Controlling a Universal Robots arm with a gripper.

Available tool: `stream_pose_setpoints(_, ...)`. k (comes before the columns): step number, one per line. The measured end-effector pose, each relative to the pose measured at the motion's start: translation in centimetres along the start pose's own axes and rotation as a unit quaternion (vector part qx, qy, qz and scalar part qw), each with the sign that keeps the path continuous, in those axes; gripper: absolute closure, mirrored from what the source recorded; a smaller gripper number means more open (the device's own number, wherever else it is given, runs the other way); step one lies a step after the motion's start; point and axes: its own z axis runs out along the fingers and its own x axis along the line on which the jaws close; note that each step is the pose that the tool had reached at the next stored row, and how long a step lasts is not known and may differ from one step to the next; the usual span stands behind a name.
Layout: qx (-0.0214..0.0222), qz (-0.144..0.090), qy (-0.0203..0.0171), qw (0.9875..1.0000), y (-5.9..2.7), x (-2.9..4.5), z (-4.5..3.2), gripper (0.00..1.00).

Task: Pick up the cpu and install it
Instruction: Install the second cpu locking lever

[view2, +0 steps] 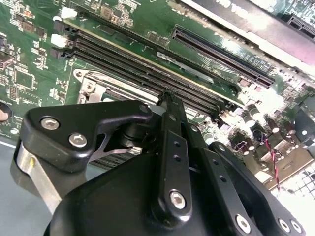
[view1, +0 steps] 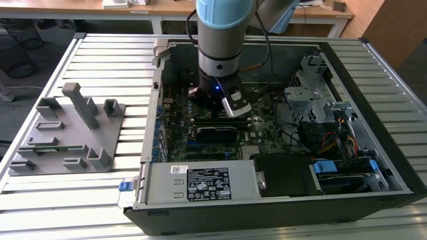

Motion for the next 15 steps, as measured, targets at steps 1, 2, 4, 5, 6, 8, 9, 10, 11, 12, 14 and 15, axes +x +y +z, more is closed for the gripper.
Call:
stream_pose_setpoints(1, -0.0008, -0.001, 0.0001, 1.0000, -0.05, 0.06, 0.04, 0.89)
stream_pose_setpoints(2, -0.0015, -0.002, 0.0003, 1.0000, -0.10, 0.09, 0.08, 0.89)
stream_pose_setpoints(4, -0.0030, -0.004, 0.0007, 1.0000, -0.22, 0.12, 0.16, 0.89)
stream_pose_setpoints(5, -0.0037, -0.005, 0.0010, 1.0000, -0.28, 0.13, 0.21, 0.89)
stream_pose_setpoints(6, -0.0044, -0.006, 0.0012, 1.0000, -0.33, 0.15, 0.25, 0.89)
stream_pose_setpoints(8, -0.0054, -0.008, 0.0015, 0.9999, -0.43, 0.22, 0.34, 0.89)
stream_pose_setpoints(9, -0.0059, -0.009, 0.0017, 0.9999, -0.46, 0.28, 0.38, 0.89)
stream_pose_setpoints(10, -0.0065, -0.010, 0.0019, 0.9999, -0.50, 0.34, 0.43, 0.89)
stream_pose_setpoints(11, -0.0073, -0.011, 0.0020, 0.9999, -0.52, 0.39, 0.49, 0.89)
stream_pose_setpoints(12, -0.0082, -0.012, 0.0022, 0.9999, -0.54, 0.44, 0.55, 0.89)
stream_pose_setpoints(14, -0.0101, -0.014, 0.0027, 0.9998, -0.57, 0.57, 0.67, 0.89)
stream_pose_setpoints(15, -0.0107, -0.015, 0.0029, 0.9998, -0.59, 0.61, 0.73, 0.89)
